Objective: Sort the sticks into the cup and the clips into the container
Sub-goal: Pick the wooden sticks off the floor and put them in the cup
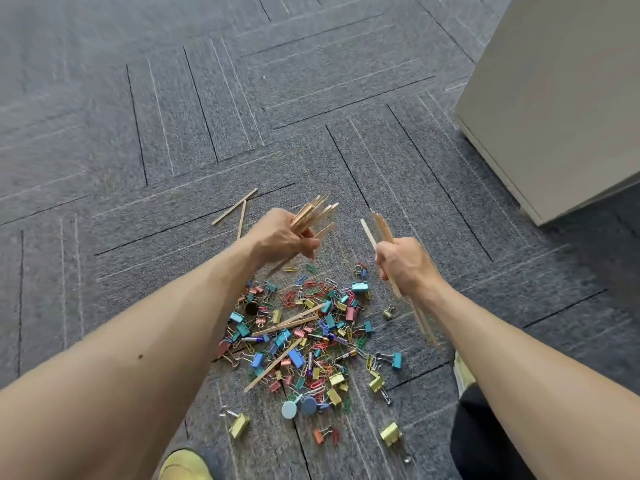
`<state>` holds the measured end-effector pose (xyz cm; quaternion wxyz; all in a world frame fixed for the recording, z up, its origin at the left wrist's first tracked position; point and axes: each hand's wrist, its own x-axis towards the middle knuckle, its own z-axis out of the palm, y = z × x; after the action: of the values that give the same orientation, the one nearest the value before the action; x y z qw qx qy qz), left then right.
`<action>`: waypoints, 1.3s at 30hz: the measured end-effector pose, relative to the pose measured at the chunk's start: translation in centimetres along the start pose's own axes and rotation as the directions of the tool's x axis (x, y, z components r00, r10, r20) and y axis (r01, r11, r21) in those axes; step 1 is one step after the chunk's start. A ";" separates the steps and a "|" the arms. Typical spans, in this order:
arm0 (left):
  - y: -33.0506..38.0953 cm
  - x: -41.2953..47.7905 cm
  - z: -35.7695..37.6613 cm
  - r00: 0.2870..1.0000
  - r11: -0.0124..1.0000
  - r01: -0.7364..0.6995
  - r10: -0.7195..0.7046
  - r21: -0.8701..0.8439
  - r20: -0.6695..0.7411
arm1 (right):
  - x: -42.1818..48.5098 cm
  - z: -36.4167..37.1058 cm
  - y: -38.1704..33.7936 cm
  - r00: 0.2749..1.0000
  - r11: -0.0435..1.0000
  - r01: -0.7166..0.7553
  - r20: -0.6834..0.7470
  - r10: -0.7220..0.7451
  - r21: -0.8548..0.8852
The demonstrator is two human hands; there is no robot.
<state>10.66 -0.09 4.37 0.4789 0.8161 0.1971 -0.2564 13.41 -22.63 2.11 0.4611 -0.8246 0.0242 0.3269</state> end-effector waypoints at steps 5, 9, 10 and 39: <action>4.0 -3.6 -2.4 0.997 0.995 -0.056 0.050 -0.088 -0.065 | -2.4 -0.8 -5.6 0.997 0.997 0.030 0.063 -0.034 0.070; 8.5 -7.2 -4.6 0.994 0.985 -0.086 0.076 -0.146 -0.076 | -5.7 -3.1 -12.2 0.983 0.988 0.139 0.109 -0.146 0.073; 9.9 -8.3 -5.2 0.992 0.982 -0.104 0.090 -0.158 -0.090 | -6.5 -3.9 -14.0 0.977 0.983 0.181 0.103 -0.184 0.036; 53.9 -47.0 -2.6 0.596 0.352 -0.798 0.583 -0.490 -0.552 | -50.5 -36.2 -37.9 0.633 0.659 0.747 -0.391 -0.668 0.084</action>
<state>4.62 -26.33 70.67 0.7769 0.6006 -0.0231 0.1872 5.38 -42.19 71.74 0.6371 -0.7468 -0.1885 -0.0288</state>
